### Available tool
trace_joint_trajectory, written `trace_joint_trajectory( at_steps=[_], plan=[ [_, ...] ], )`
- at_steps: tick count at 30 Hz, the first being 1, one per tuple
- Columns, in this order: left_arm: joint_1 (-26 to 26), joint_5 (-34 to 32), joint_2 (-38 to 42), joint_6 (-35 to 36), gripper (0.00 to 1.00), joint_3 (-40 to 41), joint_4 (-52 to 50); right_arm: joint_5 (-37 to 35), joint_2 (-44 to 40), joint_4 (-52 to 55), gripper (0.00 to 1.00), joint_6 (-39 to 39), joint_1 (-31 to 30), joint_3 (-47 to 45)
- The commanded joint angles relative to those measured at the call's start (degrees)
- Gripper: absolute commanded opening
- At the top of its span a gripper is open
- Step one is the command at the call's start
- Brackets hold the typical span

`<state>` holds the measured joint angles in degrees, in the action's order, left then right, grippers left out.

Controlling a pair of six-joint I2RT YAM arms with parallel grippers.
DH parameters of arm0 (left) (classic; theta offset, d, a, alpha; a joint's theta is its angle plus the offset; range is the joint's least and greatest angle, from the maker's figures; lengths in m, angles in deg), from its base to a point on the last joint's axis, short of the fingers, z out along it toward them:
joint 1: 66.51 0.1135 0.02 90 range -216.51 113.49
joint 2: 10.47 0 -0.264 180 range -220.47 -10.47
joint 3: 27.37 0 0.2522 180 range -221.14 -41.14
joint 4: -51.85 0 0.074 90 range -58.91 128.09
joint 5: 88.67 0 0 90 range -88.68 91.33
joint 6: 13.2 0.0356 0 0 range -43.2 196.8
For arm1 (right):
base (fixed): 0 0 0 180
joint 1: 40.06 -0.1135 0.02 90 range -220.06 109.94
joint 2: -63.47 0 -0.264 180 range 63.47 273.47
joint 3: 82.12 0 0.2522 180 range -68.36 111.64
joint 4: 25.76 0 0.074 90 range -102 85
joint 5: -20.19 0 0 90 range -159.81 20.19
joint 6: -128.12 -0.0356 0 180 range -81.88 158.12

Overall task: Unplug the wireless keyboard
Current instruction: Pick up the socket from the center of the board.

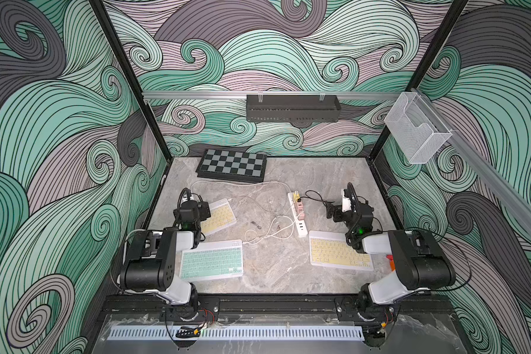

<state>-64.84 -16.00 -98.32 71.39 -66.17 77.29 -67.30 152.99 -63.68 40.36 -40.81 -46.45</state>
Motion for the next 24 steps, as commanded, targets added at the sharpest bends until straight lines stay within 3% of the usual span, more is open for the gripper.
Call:
trace_joint_trajectory(
  at_steps=[1, 5, 24],
  plan=[
    [-0.35, 0.36, 0.72, -0.30, 0.99, -0.89, 0.79, 4.76, -0.05, -1.74, 0.98, -0.32, 1.97, 0.12],
    [-0.38, 0.40, 0.75, -0.24, 0.99, -0.89, 0.73, 11.09, 0.18, -6.01, 0.98, -1.71, 5.04, -1.77],
    [-0.36, 0.38, 0.74, -0.26, 0.99, -0.89, 0.74, 9.48, 0.31, -3.77, 0.98, -0.08, 2.97, -0.61]
  ],
)
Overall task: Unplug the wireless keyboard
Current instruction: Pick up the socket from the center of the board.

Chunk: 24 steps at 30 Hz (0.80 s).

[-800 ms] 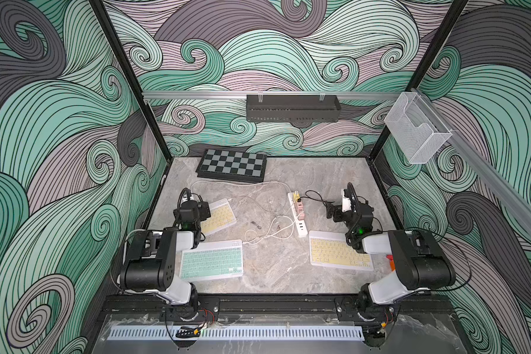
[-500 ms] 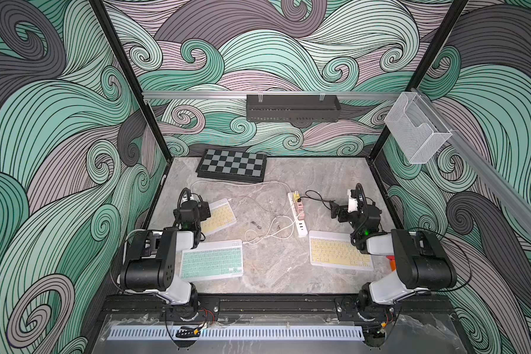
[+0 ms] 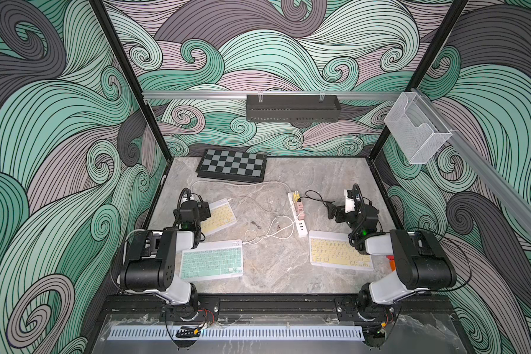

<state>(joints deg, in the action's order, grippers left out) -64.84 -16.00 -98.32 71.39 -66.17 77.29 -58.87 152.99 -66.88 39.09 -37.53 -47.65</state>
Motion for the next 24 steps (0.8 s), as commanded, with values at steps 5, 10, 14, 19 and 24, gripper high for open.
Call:
trace_joint_trajectory(
  at_steps=[5, 10, 14, 19, 24],
  plan=[
    [-0.10, 0.71, 0.57, -0.47, 0.99, -1.23, 0.19, 1.84, 0.32, -0.13, 0.98, 1.75, -0.53, 0.91],
    [-0.44, -1.60, 4.01, -0.93, 0.99, 2.54, 4.66, -1.64, -0.19, 0.29, 0.98, 2.37, -1.87, 0.78],
    [-2.41, -6.91, 14.39, -0.92, 0.99, 3.32, -2.79, -3.27, -7.26, 4.52, 0.98, 1.73, -2.00, -0.27],
    [-3.34, -12.70, 22.50, -9.70, 0.99, -2.97, -19.06, -7.27, -16.03, 18.50, 0.98, -1.03, -2.59, 3.77],
    [-3.24, -3.25, 28.92, -24.79, 0.98, -12.46, -42.96, -6.75, -22.86, 41.21, 0.98, -18.83, -2.62, 12.26]
  ],
)
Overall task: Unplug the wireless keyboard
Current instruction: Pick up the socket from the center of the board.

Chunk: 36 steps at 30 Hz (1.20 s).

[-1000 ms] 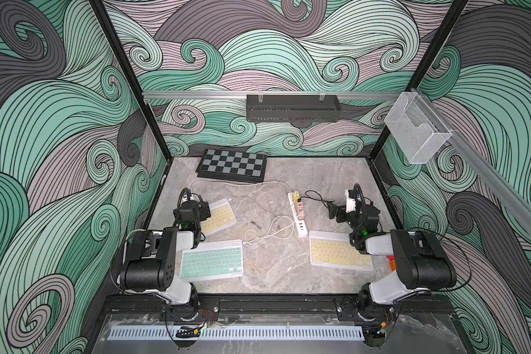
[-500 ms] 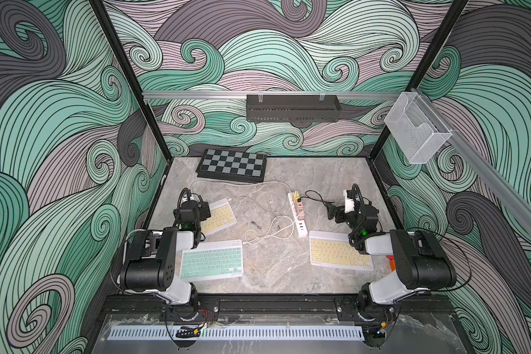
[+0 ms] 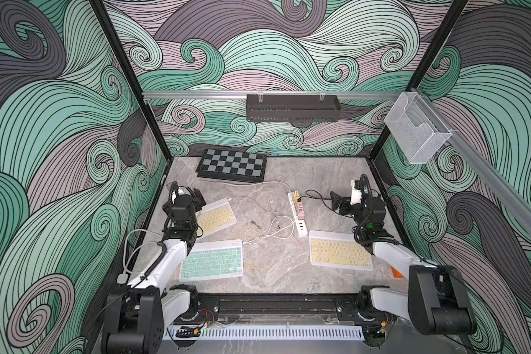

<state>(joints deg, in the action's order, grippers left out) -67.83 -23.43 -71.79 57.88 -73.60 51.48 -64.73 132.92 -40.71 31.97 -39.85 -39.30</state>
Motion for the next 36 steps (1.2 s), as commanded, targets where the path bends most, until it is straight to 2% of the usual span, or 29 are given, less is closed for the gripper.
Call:
trace_joint_trajectory(
  at_steps=[1, 2, 4, 6, 9, 13, 16, 17, 20, 32, 36],
  plan=[
    [-0.26, 7.02, 2.87, -13.24, 0.94, -5.55, -18.83, 0.53, -3.57, 18.14, 0.98, -16.73, 0.02, 4.74],
    [-0.26, 10.96, 3.53, -15.23, 0.88, -5.43, -19.47, 4.51, -4.18, 19.87, 0.98, -19.35, 0.62, 5.30],
    [-0.40, 18.62, 4.71, -16.33, 0.83, -4.23, -19.03, 10.95, -4.51, 21.88, 0.98, -22.16, 0.61, 5.81],
    [-0.78, 23.08, 6.41, -18.14, 0.83, -3.06, -19.83, 15.14, -3.61, 27.24, 0.99, -23.54, 0.25, 7.65],
    [-1.37, 28.75, 8.10, -17.82, 0.83, -3.13, -23.15, 18.88, -2.85, 35.65, 0.98, -21.03, -1.18, 9.91],
    [-2.77, 33.63, 7.81, -15.34, 0.81, -6.02, -30.78, 16.17, -5.76, 44.12, 0.98, -17.84, -3.16, 10.15],
    [-4.31, 38.45, 6.10, -13.19, 0.80, -8.13, -33.86, 14.94, -5.96, 48.08, 0.92, -16.39, -4.27, 11.56],
    [-5.20, 39.33, 5.46, -12.46, 0.80, -8.87, -35.04, 14.43, -5.37, 50.35, 0.89, -15.94, -4.95, 12.23],
    [-7.50, 41.27, 3.53, -10.51, 0.80, -11.05, -38.59, 12.04, -4.45, 54.76, 0.86, -14.77, -7.42, 13.98],
    [-13.86, 44.35, -6.00, -6.85, 0.76, -16.87, -40.54, 6.94, -1.79, 57.34, 0.78, -11.68, -14.95, 16.18],
    [-17.22, 44.45, -8.35, -7.02, 0.76, -17.93, -39.40, 4.73, 0.31, 52.25, 0.78, -10.59, -17.18, 14.30]
  ],
)
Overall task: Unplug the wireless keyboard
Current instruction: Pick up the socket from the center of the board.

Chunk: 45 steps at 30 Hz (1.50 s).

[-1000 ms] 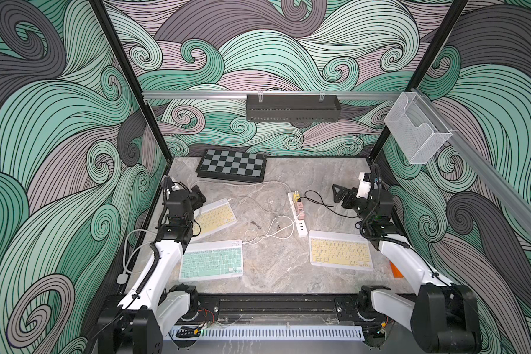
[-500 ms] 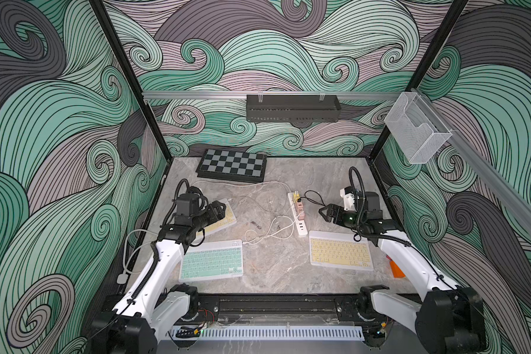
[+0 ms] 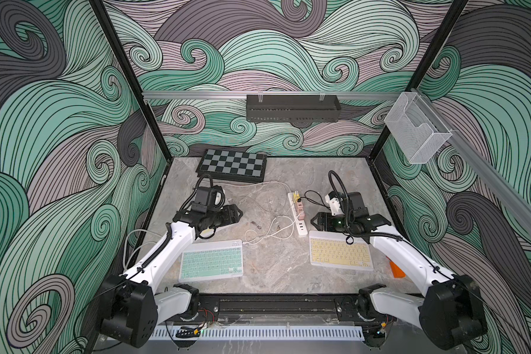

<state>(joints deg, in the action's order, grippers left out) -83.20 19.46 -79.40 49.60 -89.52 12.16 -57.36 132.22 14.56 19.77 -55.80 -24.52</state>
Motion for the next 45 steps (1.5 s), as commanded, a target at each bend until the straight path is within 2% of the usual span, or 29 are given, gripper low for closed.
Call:
trace_joint_trajectory(
  at_steps=[1, 8, 12, 17, 21, 23, 27, 36, 45],
  plan=[
    [-2.12, 1.60, -1.12, 1.04, 0.76, -1.98, 0.32, -3.07, 1.32, -5.44, 0.78, 1.97, -1.95, -1.49],
    [-2.59, 2.26, -2.34, 0.91, 0.75, -2.09, 1.35, -4.99, 7.42, -13.51, 0.77, 2.01, -5.07, -1.35],
    [-2.70, 2.32, -3.22, 1.14, 0.75, -2.99, 0.97, -5.15, 9.80, -13.10, 0.73, 1.67, -5.33, 0.34],
    [-2.93, 2.62, -4.22, 0.37, 0.75, -3.00, 2.35, -5.96, 7.04, -11.88, 0.73, 0.03, -5.17, 0.58],
    [-3.14, 2.79, -5.50, 0.00, 0.75, -3.05, 3.34, -5.51, 8.45, -11.08, 0.72, 1.98, -5.37, 1.86],
    [-3.18, 2.79, -5.92, -0.39, 0.74, -3.36, 3.53, -7.00, 9.76, -10.55, 0.69, 3.37, -6.01, 2.50],
    [-3.18, 2.96, -5.76, -0.64, 0.74, -3.54, 3.56, -10.04, 10.51, -14.32, 0.71, 5.12, -8.35, 1.40],
    [-3.18, 3.14, -5.26, -0.77, 0.74, -4.09, 2.63, -16.52, 15.32, -26.50, 0.68, 3.07, -10.40, -0.28],
    [-3.18, 3.22, -5.59, -0.95, 0.74, -4.19, 2.37, -18.62, 21.16, -28.37, 0.62, 2.81, -12.52, 1.72]
  ],
)
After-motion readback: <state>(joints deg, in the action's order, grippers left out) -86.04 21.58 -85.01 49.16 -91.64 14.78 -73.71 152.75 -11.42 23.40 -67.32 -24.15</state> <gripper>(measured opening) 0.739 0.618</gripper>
